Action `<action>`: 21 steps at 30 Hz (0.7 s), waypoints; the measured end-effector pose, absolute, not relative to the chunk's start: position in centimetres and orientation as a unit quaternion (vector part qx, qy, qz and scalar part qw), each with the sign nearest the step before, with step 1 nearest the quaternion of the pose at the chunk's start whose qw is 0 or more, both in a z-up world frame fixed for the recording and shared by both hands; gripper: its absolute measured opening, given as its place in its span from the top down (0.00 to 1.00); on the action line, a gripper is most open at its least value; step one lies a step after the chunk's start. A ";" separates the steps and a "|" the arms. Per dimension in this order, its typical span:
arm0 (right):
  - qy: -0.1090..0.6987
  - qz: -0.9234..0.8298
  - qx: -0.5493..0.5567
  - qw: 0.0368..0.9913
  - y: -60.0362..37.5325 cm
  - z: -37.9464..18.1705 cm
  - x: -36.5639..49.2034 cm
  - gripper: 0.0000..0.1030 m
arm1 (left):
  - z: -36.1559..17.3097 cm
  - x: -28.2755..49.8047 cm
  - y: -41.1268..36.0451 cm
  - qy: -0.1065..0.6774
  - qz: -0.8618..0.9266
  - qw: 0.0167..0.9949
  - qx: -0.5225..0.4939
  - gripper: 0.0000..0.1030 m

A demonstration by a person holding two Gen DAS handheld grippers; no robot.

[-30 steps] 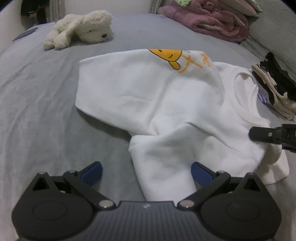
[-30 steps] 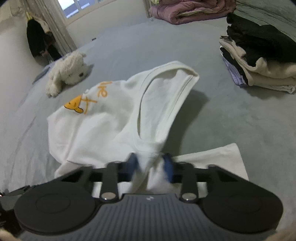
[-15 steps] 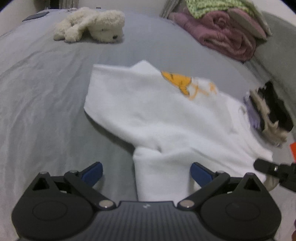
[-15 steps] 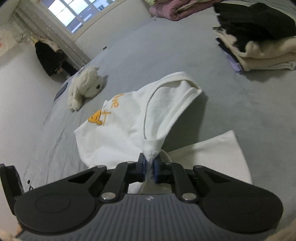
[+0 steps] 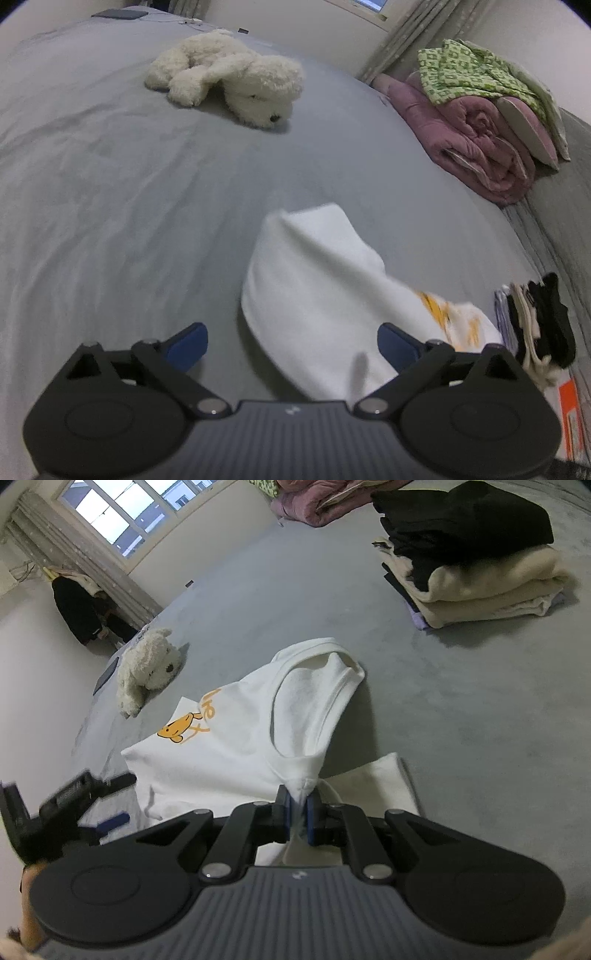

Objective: Fold clothes
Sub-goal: 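Grasp the sweatshirt sleeve cuff with the right gripper, then grasp the other sleeve cuff with the left gripper while the right gripper holds its cuff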

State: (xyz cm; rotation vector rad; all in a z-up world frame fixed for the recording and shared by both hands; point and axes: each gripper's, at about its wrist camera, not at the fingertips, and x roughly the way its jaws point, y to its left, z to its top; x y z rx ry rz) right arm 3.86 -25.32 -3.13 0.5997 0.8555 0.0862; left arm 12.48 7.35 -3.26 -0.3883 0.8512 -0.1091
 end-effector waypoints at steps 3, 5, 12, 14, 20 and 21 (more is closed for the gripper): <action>0.416 0.036 0.286 0.862 -26.2 -3.4 3.7 0.91 | -2.4 14.6 6.7 0.412 -0.045 0.896 -0.163 0.05; 0.423 0.031 0.291 0.858 -26.8 -3.7 3.9 0.91 | -2.0 16.4 6.2 0.417 -0.046 0.895 -0.151 0.05; 0.437 0.034 0.298 0.848 -27.8 -4.2 4.3 0.91 | -3.1 22.1 4.6 0.451 -0.050 0.882 -0.124 0.13; 0.438 0.033 0.295 0.849 -27.8 -4.2 4.5 0.91 | -3.9 22.8 4.2 0.462 -0.047 0.878 -0.118 0.32; 0.440 0.033 0.285 0.851 -27.8 -4.2 5.0 0.91 | -4.9 22.0 4.2 0.466 -0.025 0.878 -0.105 0.91; 0.441 0.032 0.283 0.851 -27.8 -4.2 5.1 0.91 | -4.6 21.4 4.5 0.462 -0.024 0.880 -0.111 0.91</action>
